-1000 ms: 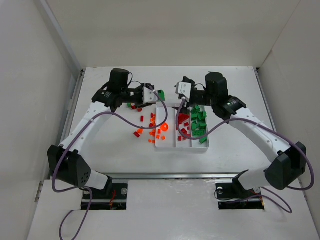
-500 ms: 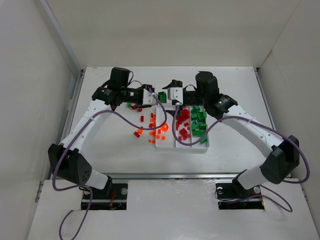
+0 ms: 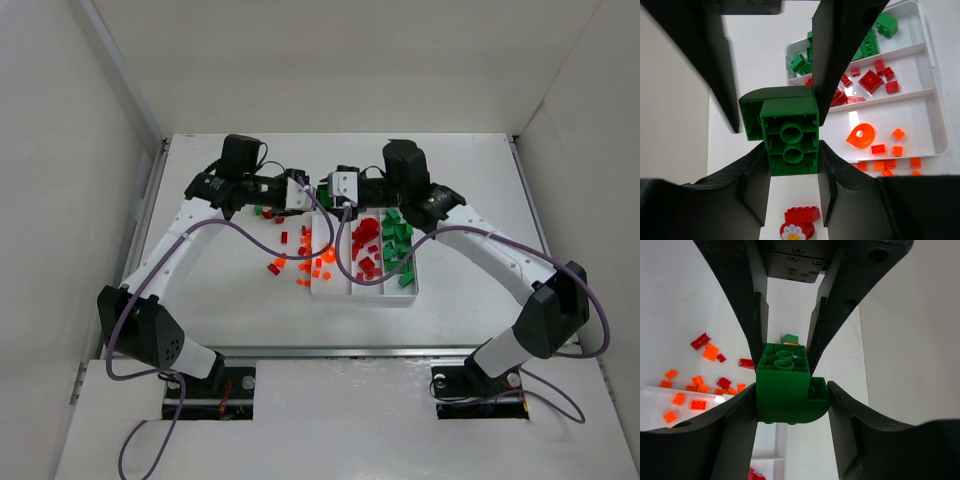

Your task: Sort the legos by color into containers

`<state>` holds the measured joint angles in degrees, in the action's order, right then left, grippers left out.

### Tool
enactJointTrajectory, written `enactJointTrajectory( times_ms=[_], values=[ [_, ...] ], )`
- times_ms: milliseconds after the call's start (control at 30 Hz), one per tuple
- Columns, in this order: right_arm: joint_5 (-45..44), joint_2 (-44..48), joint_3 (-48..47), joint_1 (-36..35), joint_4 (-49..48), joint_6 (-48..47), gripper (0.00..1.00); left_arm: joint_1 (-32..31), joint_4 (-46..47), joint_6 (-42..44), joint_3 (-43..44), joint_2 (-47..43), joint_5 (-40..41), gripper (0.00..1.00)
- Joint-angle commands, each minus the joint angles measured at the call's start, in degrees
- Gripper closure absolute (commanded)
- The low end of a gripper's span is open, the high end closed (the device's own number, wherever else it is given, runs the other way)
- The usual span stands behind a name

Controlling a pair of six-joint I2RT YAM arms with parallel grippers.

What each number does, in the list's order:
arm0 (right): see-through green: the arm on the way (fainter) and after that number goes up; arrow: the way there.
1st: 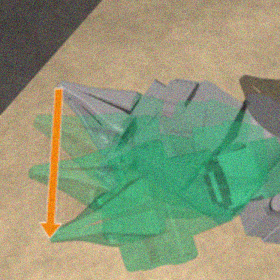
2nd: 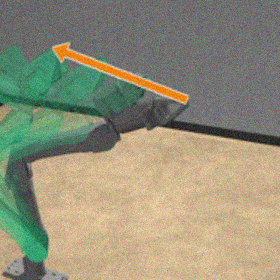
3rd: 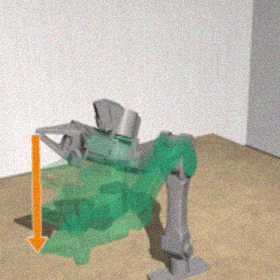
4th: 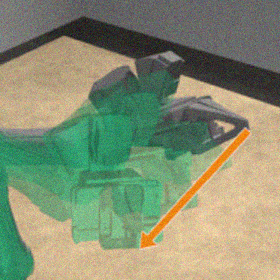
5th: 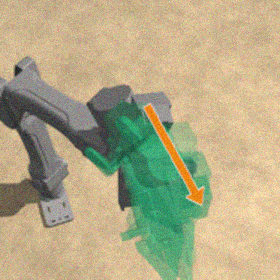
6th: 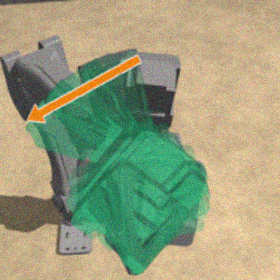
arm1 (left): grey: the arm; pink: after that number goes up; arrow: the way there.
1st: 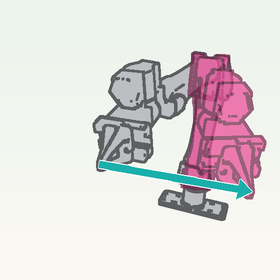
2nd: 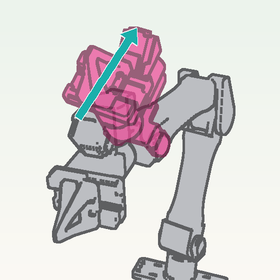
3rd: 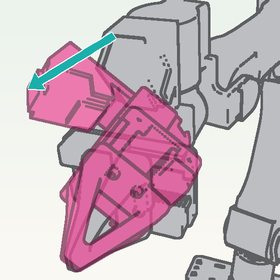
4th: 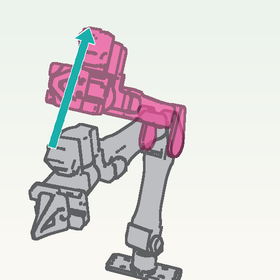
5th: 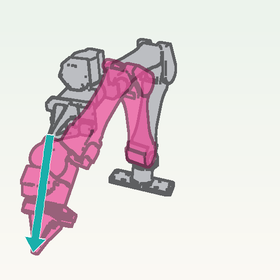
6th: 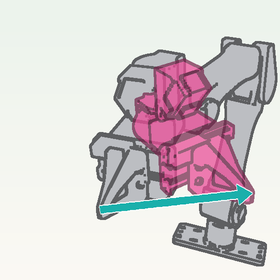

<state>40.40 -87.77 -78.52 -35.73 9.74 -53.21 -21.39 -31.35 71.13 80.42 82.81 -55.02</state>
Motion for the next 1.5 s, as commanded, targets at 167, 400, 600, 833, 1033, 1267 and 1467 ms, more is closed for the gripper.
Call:
enactJointTrajectory(
  times_ms=[167, 400, 600, 833, 1033, 1267, 1467],
  values=[
    [-1.3, 0.2, -2.8, -0.6, -3.0, -0.7, 0.73, -0.2, -1.1, 0.2, 3.3, -0.3, -2.6, 1.0],
    [-6.2, 0.8, 2.8, -0.6, -3.0, -0.1, 1.0, 1.1, -0.7, -2.7, 4.5, -0.3, -2.0, 1.0],
    [-7.4, 1.5, 8.2, 4.5, -3.0, 5.2, 1.0, 3.3, 2.6, -8.0, 3.3, -0.9, -3.2, 1.0],
    [-17.2, 2.7, 9.5, 7.2, -2.4, 14.3, 1.0, 5.0, 4.0, -9.7, 2.5, -2.0, -3.2, 1.0],
    [-25.9, 2.4, 13.7, 8.4, 6.0, 18.4, 1.0, 5.0, 12.4, -17.5, -3.0, -2.7, -2.6, 1.0],
    [-32.0, -3.2, 14.1, 11.2, 7.1, 22.6, 1.0, 5.0, 16.0, -19.5, -3.9, -2.7, -2.6, 1.0],
    [-33.3, -6.8, 13.0, 11.2, 6.3, 23.9, 0.8, 5.0, 17.1, -20.8, -5.7, -3.4, -2.1, 1.0]
  ],
)
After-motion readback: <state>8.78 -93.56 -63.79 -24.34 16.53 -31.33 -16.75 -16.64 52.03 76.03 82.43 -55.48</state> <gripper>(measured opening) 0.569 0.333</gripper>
